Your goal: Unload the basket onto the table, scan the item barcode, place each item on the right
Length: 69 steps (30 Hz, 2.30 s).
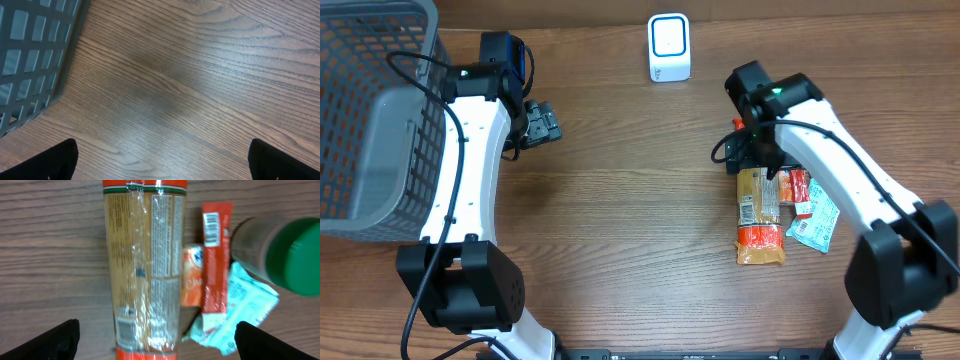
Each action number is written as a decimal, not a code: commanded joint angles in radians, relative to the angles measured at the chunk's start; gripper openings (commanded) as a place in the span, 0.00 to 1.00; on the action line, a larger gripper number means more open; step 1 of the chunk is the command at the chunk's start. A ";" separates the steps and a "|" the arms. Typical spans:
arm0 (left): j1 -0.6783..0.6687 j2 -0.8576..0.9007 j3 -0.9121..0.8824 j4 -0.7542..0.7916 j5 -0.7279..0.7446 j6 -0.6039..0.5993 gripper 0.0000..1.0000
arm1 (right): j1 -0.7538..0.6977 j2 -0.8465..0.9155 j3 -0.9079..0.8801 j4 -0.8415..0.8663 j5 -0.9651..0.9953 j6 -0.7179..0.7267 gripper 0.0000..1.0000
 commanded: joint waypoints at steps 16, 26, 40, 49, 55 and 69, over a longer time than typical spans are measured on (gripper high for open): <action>-0.001 -0.001 -0.001 0.001 -0.009 0.015 1.00 | -0.002 -0.020 0.002 0.052 0.014 0.004 1.00; -0.001 -0.001 -0.001 0.001 -0.009 0.015 1.00 | -0.002 -0.016 0.000 0.069 0.014 0.004 1.00; -0.001 -0.002 -0.001 0.001 -0.009 0.015 1.00 | 0.015 -0.122 0.000 0.096 0.013 0.004 1.00; -0.001 -0.001 -0.001 0.001 -0.009 0.015 1.00 | 0.013 -0.497 0.000 0.095 0.014 0.004 1.00; -0.001 -0.001 -0.001 0.001 -0.009 0.015 1.00 | 0.013 -0.743 0.000 0.091 0.037 -0.012 1.00; -0.001 -0.001 -0.001 0.001 -0.009 0.015 1.00 | -0.011 -1.154 -0.008 -0.072 0.024 -0.010 1.00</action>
